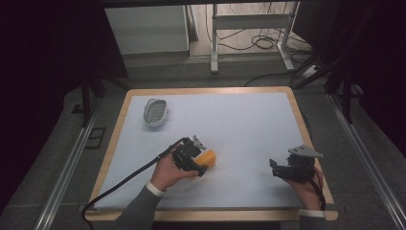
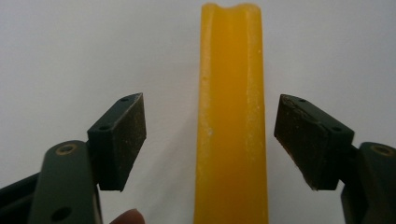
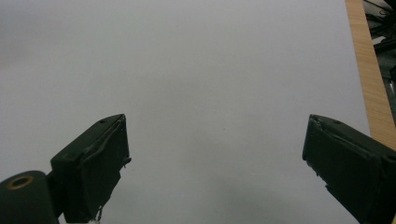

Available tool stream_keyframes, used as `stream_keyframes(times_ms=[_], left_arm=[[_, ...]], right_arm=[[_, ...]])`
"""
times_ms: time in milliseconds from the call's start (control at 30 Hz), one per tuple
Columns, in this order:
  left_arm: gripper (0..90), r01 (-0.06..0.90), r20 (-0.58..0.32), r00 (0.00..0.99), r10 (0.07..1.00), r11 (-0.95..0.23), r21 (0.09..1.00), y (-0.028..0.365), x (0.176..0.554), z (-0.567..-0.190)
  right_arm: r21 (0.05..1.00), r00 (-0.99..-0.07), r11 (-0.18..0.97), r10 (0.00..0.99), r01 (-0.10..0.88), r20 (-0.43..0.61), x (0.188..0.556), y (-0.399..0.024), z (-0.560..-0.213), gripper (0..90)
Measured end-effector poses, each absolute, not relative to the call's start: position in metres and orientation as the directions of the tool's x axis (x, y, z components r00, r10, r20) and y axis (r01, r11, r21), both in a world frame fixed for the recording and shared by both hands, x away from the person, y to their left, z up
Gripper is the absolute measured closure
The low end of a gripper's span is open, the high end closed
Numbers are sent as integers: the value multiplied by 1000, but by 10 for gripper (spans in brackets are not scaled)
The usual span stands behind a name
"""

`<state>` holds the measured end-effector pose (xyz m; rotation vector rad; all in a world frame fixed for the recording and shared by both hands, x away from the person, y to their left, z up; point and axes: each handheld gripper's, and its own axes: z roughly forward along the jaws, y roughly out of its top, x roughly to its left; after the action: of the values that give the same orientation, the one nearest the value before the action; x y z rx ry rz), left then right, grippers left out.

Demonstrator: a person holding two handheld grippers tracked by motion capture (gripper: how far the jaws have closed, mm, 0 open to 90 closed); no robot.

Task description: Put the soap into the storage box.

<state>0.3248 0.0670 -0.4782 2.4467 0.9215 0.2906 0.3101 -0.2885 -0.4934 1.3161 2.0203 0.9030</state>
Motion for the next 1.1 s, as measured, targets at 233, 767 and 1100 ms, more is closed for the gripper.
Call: stream_keyframes(times_ms=[233, 767, 1100], left_arm=[[424, 568, 13, 749, 662, -652, 502, 62, 329, -491], [612, 551, -20, 770, 637, -650, 523, 63, 328, -499], [612, 527, -52, 792, 608, -639, 560, 69, 322, -489]], right_arm=[[779, -352, 289, 931, 557, -93, 311, -290, -495, 73], [781, -343, 285, 934, 555, -97, 310, -291, -494, 79], [801, -344, 274, 934, 533, -91, 307, -291, -490, 84]])
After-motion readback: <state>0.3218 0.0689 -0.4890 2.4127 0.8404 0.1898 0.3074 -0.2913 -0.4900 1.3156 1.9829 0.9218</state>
